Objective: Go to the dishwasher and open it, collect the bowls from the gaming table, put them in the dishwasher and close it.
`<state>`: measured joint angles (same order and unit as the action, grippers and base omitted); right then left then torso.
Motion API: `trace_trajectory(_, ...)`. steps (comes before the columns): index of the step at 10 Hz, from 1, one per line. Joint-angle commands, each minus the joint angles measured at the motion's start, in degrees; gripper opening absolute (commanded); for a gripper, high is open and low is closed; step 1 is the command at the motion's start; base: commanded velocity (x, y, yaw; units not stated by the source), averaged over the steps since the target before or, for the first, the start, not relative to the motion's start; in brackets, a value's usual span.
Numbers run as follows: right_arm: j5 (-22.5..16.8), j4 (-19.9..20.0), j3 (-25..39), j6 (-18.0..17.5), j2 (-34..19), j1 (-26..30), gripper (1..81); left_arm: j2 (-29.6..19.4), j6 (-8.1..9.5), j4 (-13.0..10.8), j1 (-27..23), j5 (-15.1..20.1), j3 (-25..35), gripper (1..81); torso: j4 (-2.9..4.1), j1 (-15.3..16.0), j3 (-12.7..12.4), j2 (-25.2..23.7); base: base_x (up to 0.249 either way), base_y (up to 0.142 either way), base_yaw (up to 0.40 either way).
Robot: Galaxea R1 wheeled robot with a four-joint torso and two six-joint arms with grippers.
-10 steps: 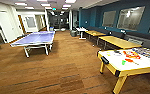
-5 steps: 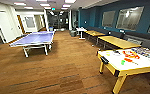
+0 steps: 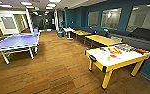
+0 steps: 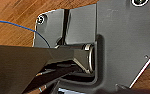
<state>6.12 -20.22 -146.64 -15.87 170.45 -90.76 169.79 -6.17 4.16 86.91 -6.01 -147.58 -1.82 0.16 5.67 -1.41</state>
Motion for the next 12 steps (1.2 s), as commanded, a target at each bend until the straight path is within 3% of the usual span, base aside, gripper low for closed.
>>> trace_trajectory(1,-2.69,-0.87,0.49,0.32,0.18,2.02,81.1,-0.24,-0.07,0.33,-1.70,3.29,0.36,81.1,0.00,0.00,0.00,0.00,0.000,0.000,-0.400)
trace_trajectory(12,-2.78,-0.96,0.49,0.32,0.44,2.02,81.1,-0.33,-0.07,0.41,-1.60,3.20,0.28,81.1,0.00,-0.05,0.00,-0.02,0.000,0.000,-0.399)
